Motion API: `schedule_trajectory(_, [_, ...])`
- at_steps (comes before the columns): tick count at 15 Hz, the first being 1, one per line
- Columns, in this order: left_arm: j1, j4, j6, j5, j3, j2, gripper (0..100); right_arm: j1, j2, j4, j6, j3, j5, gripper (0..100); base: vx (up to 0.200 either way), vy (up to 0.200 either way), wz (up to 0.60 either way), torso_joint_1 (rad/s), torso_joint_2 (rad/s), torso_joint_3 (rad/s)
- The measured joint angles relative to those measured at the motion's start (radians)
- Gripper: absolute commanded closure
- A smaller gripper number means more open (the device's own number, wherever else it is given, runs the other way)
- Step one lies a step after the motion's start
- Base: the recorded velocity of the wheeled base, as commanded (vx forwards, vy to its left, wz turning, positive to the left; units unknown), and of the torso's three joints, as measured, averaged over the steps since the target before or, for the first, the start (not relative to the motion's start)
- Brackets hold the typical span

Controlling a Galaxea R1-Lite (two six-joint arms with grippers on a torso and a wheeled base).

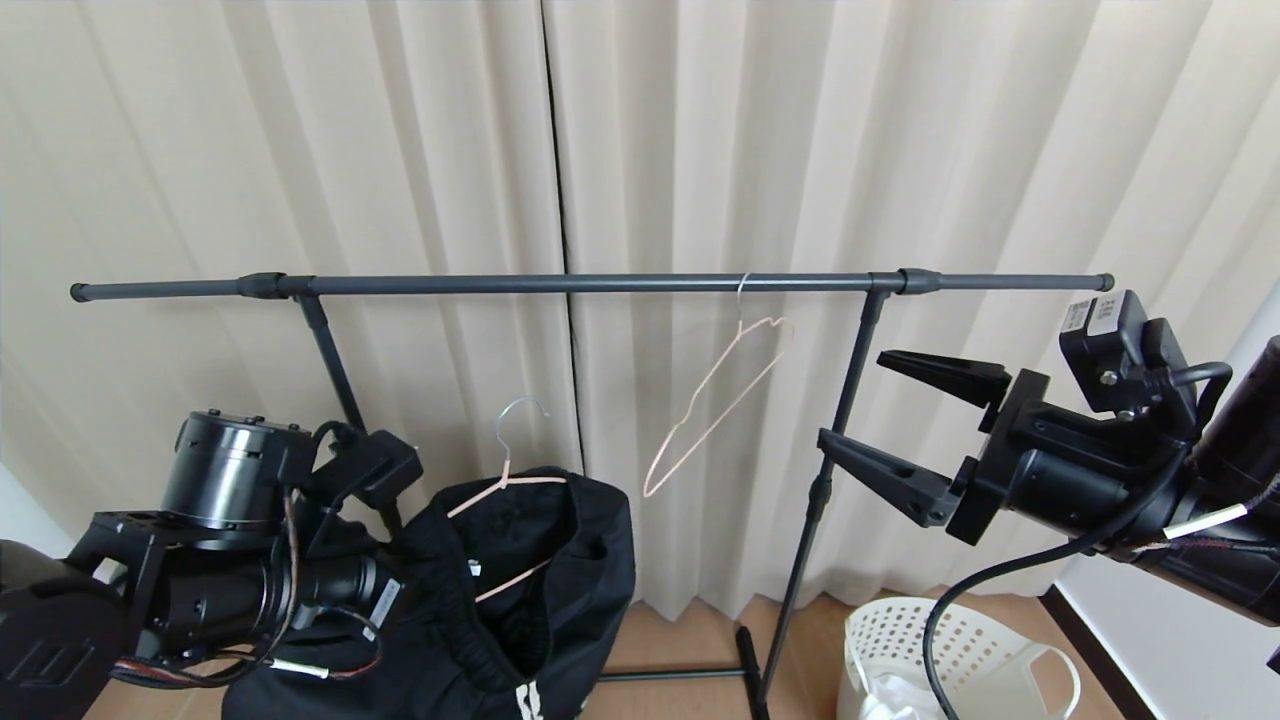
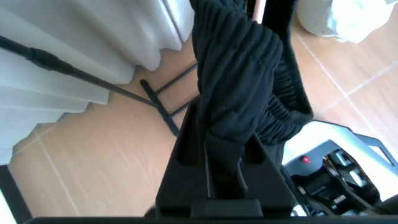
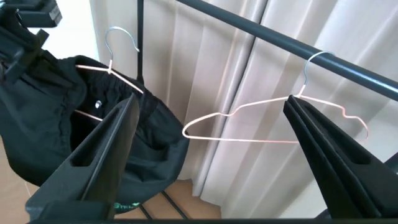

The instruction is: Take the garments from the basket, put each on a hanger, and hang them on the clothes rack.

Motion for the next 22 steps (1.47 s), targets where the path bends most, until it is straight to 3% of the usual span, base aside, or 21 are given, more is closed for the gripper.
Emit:
schedule_trajectory(3, [0.006, -0.134, -0.058, 0.024, -0.028, 0.067, 100, -0.001, 0.001, 0.0, 0.0, -0.002, 0.0, 0, 0.0, 0.0, 0.0, 0.0, 0.0, 0.0])
schedule_trajectory(5, [0.018, -0.171, -0.099, 0.019, -0.079, 0.101, 100, 0.0, 0.005, 0.0, -0.001, -0.003, 0.0, 0, 0.0, 0.0, 0.0, 0.0, 0.0, 0.0])
schedule_trajectory(14, [0.048, -0.177, -0.233, 0.025, -0.409, 0.293, 100, -0.001, 0.015, -0.001, -0.001, -0.005, -0.001, 0, 0.0, 0.0, 0.0, 0.0, 0.0, 0.0])
schedule_trajectory(22, [0.052, -0.175, -0.307, 0.027, -0.643, 0.481, 100, -0.003, 0.016, -0.001, -0.001, -0.007, -0.001, 0, 0.0, 0.0, 0.0, 0.0, 0.0, 0.0])
